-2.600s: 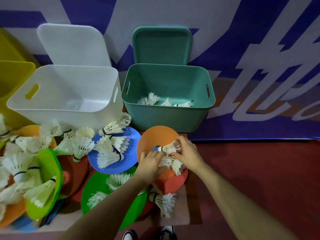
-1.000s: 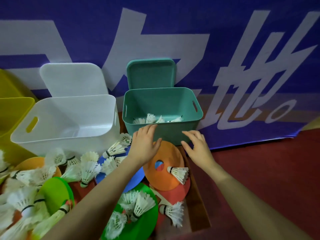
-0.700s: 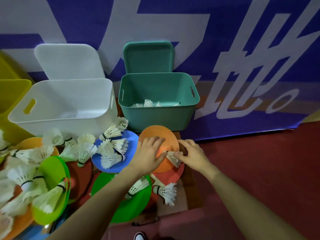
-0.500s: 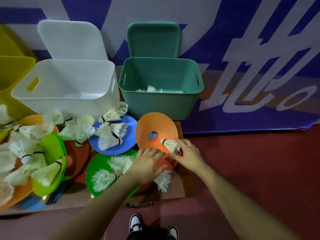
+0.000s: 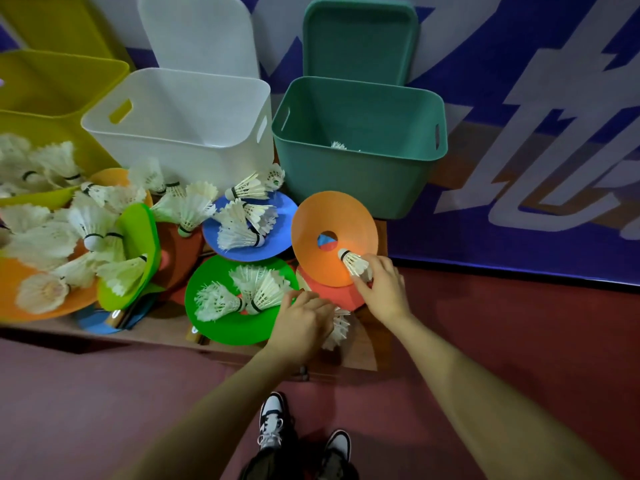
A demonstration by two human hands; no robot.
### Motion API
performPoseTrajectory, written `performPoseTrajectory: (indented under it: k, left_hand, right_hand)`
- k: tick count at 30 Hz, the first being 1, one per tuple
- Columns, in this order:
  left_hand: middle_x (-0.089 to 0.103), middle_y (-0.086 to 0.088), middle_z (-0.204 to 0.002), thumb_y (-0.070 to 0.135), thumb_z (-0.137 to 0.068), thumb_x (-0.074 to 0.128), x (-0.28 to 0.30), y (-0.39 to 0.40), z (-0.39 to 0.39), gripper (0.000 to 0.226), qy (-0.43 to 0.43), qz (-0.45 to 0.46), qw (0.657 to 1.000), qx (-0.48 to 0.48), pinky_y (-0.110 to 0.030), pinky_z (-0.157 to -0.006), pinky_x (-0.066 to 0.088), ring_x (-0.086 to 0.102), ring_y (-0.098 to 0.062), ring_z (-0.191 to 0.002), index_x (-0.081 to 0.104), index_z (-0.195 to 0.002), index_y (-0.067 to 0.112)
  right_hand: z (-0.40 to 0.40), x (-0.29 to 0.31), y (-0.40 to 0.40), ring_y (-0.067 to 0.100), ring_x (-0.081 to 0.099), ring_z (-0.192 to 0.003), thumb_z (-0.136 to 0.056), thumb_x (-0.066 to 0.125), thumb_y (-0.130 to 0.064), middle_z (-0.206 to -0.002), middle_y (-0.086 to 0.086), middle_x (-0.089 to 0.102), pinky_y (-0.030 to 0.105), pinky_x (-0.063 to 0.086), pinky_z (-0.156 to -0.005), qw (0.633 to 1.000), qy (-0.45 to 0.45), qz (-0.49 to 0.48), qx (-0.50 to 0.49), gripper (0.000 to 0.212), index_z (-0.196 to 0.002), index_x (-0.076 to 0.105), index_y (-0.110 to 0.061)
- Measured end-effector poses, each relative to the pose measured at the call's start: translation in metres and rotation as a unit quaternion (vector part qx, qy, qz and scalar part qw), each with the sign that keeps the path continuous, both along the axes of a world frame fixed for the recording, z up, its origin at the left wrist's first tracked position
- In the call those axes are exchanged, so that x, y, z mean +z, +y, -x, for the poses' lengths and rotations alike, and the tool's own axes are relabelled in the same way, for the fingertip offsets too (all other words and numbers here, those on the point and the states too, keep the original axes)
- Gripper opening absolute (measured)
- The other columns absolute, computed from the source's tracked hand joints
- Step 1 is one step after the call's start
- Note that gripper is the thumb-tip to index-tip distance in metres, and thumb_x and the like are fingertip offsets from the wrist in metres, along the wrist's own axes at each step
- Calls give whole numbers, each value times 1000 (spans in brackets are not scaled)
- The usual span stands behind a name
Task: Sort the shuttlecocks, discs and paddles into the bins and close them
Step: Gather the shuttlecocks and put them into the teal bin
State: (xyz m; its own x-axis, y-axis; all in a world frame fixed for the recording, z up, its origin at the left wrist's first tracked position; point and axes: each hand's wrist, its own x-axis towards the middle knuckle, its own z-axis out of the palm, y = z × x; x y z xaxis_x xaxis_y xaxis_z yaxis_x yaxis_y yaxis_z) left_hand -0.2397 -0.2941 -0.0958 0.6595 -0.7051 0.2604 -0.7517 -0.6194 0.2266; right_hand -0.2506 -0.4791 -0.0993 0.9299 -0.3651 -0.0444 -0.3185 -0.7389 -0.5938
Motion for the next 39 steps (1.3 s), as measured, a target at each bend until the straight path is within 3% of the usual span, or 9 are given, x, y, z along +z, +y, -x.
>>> performPoseTrajectory:
  k: [11,15,19,23,29,31,34,36,39]
  left_hand:
    - [70,2,-93,28,-88,48,53,0,-34,27,-75,152,983,69,-27,-70,33,58,-16,-80,70,-90,13]
    - [70,-1,-92,27,-89,49,89,-10,-75,28,-102,175,975,87,-33,-67,44,63,-21,-78,71,-90,10]
    - [70,-1,-93,28,-89,48,129,-29,-125,30,-129,191,969,84,-29,-69,37,64,-22,-81,71,-94,11]
    - [71,-1,-92,27,-90,50,165,-52,-180,27,-162,215,962,57,-32,-66,44,65,-22,-80,71,-93,10]
    - [70,-1,-93,29,-88,46,184,-78,-250,31,-184,161,968,59,-31,-63,46,63,-25,-76,71,-94,13]
    - [69,-4,-104,29,-90,49,182,-86,-267,30,-148,136,977,74,-35,-69,47,64,-29,-87,69,-104,11]
    - [52,-7,-137,34,-94,50,173,-90,-284,44,-51,60,993,83,-41,-93,40,50,-30,-120,51,-133,14]
    - [41,-6,-145,36,-95,47,162,-84,-287,49,-34,29,997,70,-39,-99,34,42,-27,-128,42,-139,15]
    - [42,-6,-144,35,-95,47,152,-69,-285,47,-17,25,998,50,-38,-100,32,42,-27,-128,45,-137,14]
  right_hand:
    - [1,49,-3,20,51,-105,-82,68,-23,-113,0,52,34,46,-86,978,-199,-54,-16,38,-120,60,-18]
    - [-23,84,-7,19,51,-104,-80,62,-30,-110,0,52,30,46,-82,967,-250,-45,-23,39,-118,62,-19]
    - [-60,120,-14,20,48,-108,-84,66,-22,-112,3,50,27,42,-82,959,-283,-23,-23,37,-120,61,-18]
    - [-102,147,-29,21,46,-107,-84,67,-20,-112,4,49,25,40,-81,952,-304,25,-34,35,-118,61,-17]
    - [-159,164,-47,22,39,-117,-88,62,-22,-123,8,43,12,25,-80,965,-239,53,-95,38,-124,54,-13]
    - [-172,162,-52,24,30,-130,-91,57,-28,-139,9,34,19,30,-89,976,-185,56,-101,44,-132,47,-14]
    - [-182,156,-54,26,13,-141,-95,50,-34,-153,8,17,38,28,-106,986,-110,54,-113,52,-142,35,-18]
    - [-184,151,-51,26,15,-140,-96,48,-31,-153,10,19,39,26,-109,987,-99,55,-115,50,-142,35,-17]
    - [-180,141,-42,25,29,-131,-95,49,-26,-143,9,35,38,31,-105,987,-93,84,-103,46,-138,41,-13]
